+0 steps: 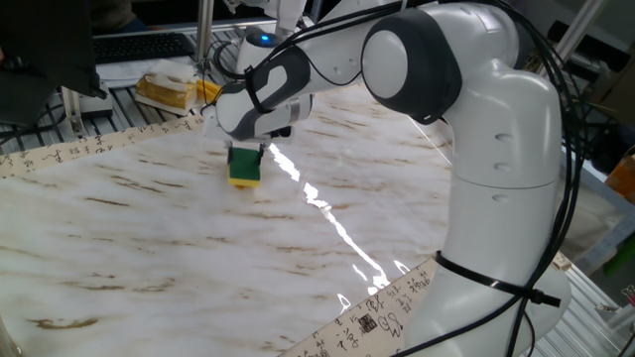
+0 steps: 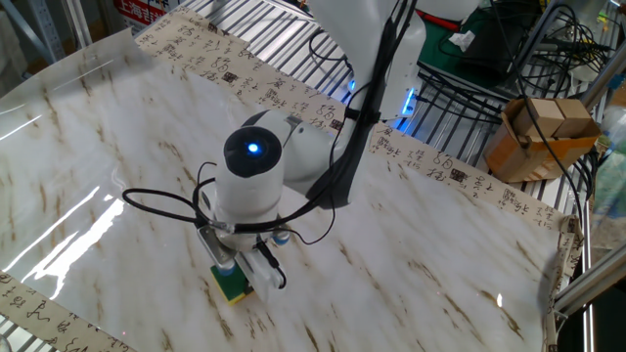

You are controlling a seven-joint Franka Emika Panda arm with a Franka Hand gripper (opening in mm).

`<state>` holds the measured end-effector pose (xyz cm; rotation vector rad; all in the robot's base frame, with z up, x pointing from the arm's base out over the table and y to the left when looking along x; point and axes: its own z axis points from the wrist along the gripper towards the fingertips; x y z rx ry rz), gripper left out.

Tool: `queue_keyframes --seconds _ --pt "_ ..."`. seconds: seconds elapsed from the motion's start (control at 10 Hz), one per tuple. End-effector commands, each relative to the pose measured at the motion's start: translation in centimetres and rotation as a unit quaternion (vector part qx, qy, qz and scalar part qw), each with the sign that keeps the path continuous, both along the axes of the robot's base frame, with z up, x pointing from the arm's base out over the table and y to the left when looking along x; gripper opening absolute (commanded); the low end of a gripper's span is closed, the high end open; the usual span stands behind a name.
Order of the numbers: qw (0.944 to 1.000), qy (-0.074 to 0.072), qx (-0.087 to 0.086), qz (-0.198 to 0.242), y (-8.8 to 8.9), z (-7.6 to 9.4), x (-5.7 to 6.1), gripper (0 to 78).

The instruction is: Clean the tabletop with a sponge

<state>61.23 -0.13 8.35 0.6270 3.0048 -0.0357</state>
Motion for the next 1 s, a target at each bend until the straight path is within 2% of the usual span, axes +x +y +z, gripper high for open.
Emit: queue_keyframes --seconds 0.1,0.7,1.0 --pt "1.0 -0.005 0.001 0.0 0.0 -0.1 0.2 1.2" --pt "0.9998 -0.016 0.0 -0.007 0.4 -0.8 0.0 1.2" --pt "0.9995 -0.017 0.004 -0.025 1.5 -0.7 -0.4 1.2"
